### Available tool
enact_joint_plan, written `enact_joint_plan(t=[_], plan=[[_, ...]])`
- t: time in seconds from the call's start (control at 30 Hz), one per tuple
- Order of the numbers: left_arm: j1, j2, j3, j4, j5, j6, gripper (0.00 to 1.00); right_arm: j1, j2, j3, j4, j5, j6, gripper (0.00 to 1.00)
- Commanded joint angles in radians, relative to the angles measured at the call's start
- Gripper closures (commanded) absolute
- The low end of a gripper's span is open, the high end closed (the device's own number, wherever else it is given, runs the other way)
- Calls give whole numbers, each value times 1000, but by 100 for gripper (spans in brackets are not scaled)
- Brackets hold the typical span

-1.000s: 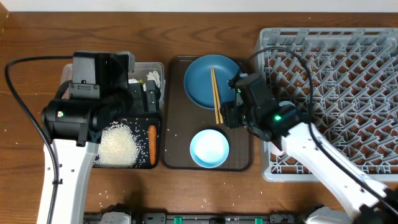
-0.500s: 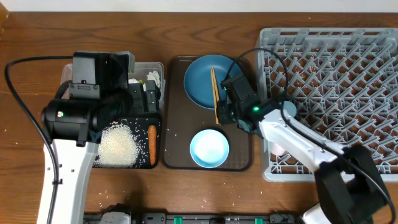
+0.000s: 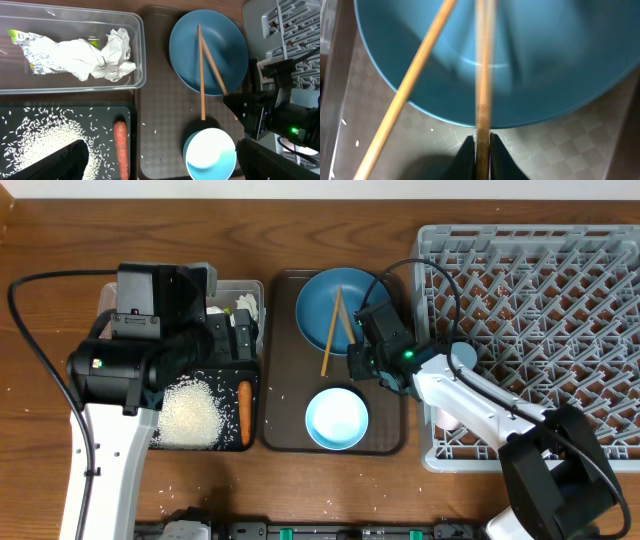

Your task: Sort waste into correct bins and load items into the dishwasher rack

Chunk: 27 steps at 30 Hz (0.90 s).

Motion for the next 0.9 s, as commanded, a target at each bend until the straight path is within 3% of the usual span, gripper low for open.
enact_joint_plan(t=[0.0, 0.2, 0.47, 0.7, 0.87], plan=[[5, 1, 2, -3, -10, -2, 4, 14, 5, -2, -1, 14, 3, 99], [5, 1, 2, -3, -10, -2, 4, 14, -69, 0, -51, 14, -3, 99], [5, 1, 2, -3, -10, -2, 3, -4, -367, 0, -212, 25, -104, 99], [5, 1, 2, -3, -10, -2, 3, -92, -622, 0, -470, 260, -154, 99], [5, 1, 2, -3, -10, -2, 3, -177, -714, 0, -624, 450, -286, 99]])
